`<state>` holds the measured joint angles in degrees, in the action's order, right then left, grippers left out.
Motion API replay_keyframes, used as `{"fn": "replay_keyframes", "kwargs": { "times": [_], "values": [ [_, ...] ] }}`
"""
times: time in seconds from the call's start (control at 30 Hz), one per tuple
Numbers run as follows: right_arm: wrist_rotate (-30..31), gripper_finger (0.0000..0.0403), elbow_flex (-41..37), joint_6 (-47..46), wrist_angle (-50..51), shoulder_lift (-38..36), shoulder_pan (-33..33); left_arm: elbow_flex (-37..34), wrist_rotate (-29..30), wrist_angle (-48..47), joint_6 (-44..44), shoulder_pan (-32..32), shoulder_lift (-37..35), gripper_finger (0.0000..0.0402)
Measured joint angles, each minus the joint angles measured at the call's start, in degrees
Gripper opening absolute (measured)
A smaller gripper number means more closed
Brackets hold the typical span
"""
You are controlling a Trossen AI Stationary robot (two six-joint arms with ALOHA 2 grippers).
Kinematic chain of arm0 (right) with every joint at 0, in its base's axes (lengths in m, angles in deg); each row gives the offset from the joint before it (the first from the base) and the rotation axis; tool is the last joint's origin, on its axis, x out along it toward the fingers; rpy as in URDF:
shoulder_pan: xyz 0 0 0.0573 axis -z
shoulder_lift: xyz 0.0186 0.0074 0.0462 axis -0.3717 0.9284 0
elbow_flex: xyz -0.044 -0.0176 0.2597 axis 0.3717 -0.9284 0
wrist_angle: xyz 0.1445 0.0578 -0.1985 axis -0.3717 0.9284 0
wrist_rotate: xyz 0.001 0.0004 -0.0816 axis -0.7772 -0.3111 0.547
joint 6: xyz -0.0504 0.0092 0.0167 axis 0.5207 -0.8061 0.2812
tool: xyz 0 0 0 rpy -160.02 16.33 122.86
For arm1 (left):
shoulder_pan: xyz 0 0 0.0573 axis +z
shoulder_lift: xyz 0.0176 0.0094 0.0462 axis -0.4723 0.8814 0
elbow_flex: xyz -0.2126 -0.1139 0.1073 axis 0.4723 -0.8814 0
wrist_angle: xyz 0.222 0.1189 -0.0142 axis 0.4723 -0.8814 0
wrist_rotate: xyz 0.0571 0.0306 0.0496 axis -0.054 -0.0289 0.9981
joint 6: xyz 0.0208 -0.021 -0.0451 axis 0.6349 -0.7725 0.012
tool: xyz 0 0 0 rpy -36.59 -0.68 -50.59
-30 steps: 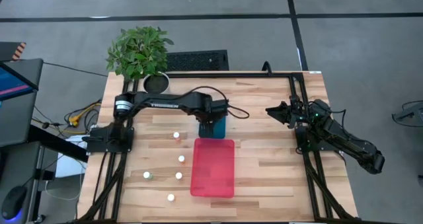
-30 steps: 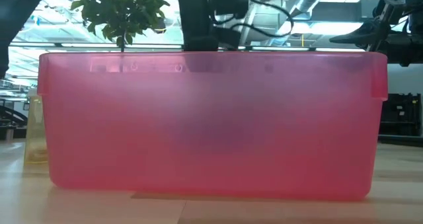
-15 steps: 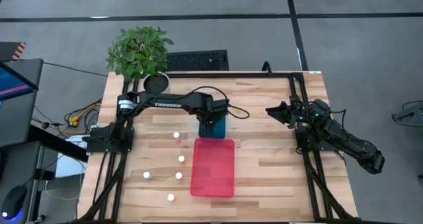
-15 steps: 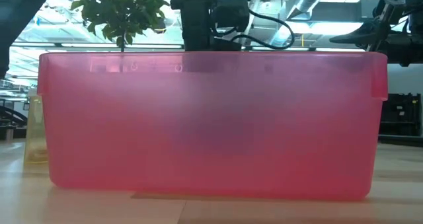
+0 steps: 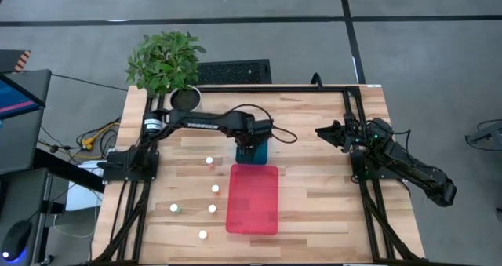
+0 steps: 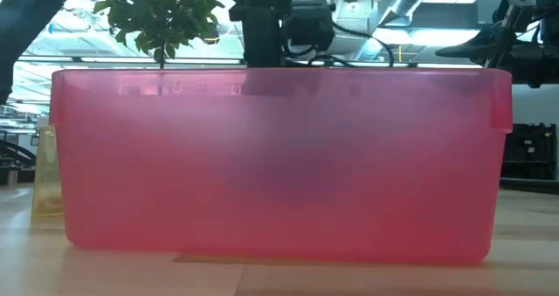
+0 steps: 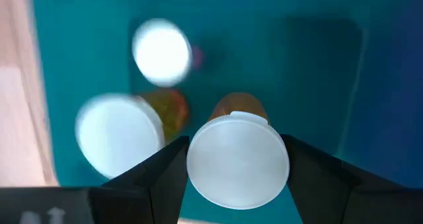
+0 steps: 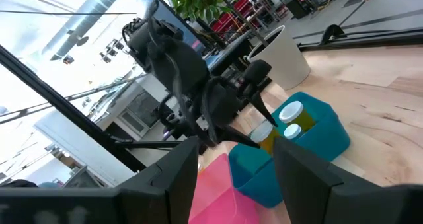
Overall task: Pick and place medicine bottles into bin by pill shape (circle, oval)
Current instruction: Put the large orange capsule bottle into the blue bin
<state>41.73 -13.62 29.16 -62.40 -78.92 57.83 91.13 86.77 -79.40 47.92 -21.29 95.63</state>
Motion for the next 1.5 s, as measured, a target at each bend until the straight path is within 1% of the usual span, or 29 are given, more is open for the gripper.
{"fn": "replay_keyframes", "kwargs": {
  "times": [0.2,0.3,0.63,0.87,1.33,1.43,1.5],
  "values": [
    [0.0,0.0205,0.0,0.0,0.0,0.0,0.0,0.0,1.1,-1.3,0.1,0.2,-0.1,0.022],
    [0.0,0.0205,0.0,0.0,0.0,0.0,0.0,0.0,-0.1,-1.7,0.7,0.2,-0.1,0.022],
    [0.0,0.0205,0.0,0.0,-0.1,0.0,0.0,0.0,-0.3,-1.6,0.7,0.2,0.4,0.0223],
    [0.0,0.0205,0.0,0.0,-0.1,0.0,0.0,0.0,-4.3,-2.1,0.9,0.2,0.4,0.0223],
    [0.0,0.0205,0.0,0.0,-0.1,0.0,0.0,0.0,-5.5,-2.1,0.9,0.2,0.4,0.0223],
    [0.0,0.0205,0.0,0.0,-0.1,0.0,0.0,0.0,-5.5,-2.1,0.9,0.2,0.4,0.0231],
    [0.0,0.0205,0.0,0.0,-0.1,0.0,0.0,0.0,-5.5,-2.1,0.9,0.2,0.4,0.0245]
  ]
}}
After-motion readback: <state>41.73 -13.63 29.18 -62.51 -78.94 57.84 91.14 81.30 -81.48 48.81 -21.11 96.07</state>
